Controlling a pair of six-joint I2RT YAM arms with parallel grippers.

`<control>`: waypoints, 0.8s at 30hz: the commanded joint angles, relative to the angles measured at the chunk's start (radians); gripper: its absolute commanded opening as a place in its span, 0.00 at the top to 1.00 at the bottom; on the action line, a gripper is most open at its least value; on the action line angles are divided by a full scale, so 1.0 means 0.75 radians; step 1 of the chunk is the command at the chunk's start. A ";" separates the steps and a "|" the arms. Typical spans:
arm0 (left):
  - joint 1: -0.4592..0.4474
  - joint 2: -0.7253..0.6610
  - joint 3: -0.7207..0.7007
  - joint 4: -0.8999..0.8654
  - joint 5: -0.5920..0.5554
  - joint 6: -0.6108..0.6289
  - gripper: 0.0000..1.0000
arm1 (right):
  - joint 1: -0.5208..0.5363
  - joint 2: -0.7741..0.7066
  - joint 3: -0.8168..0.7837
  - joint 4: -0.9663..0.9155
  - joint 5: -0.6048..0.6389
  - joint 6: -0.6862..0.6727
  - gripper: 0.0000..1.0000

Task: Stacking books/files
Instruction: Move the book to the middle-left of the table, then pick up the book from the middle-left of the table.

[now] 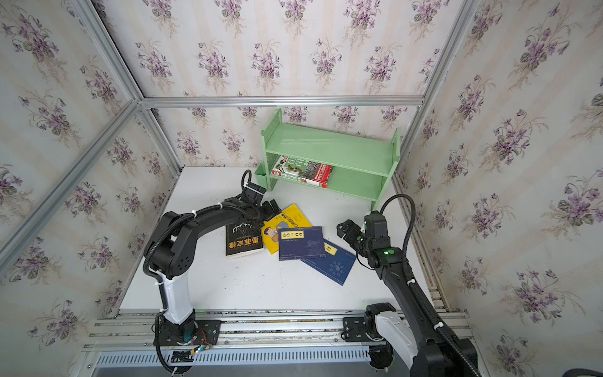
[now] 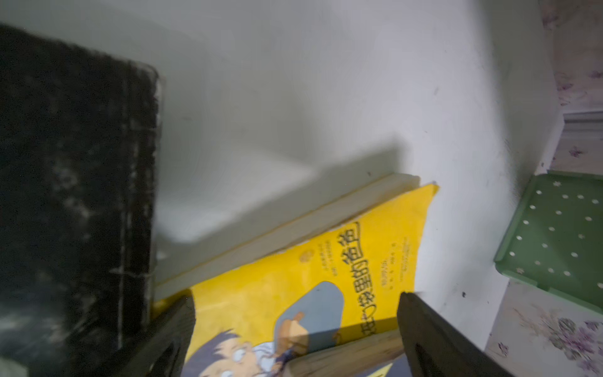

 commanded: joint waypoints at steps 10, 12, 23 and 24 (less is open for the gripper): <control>0.068 -0.316 -0.146 -0.113 -0.065 0.145 0.01 | 0.151 0.200 0.085 0.196 0.031 0.000 0.15; 0.110 -0.407 -0.207 -0.111 -0.065 0.147 0.01 | 0.223 0.248 0.121 0.225 0.056 -0.008 0.15; 0.486 -0.686 -0.606 -0.122 -0.044 0.225 0.01 | 0.643 0.716 0.458 0.327 0.080 -0.035 0.16; 0.505 -0.673 -0.616 -0.118 -0.031 0.237 0.01 | 0.680 0.774 0.491 0.348 0.064 -0.034 0.16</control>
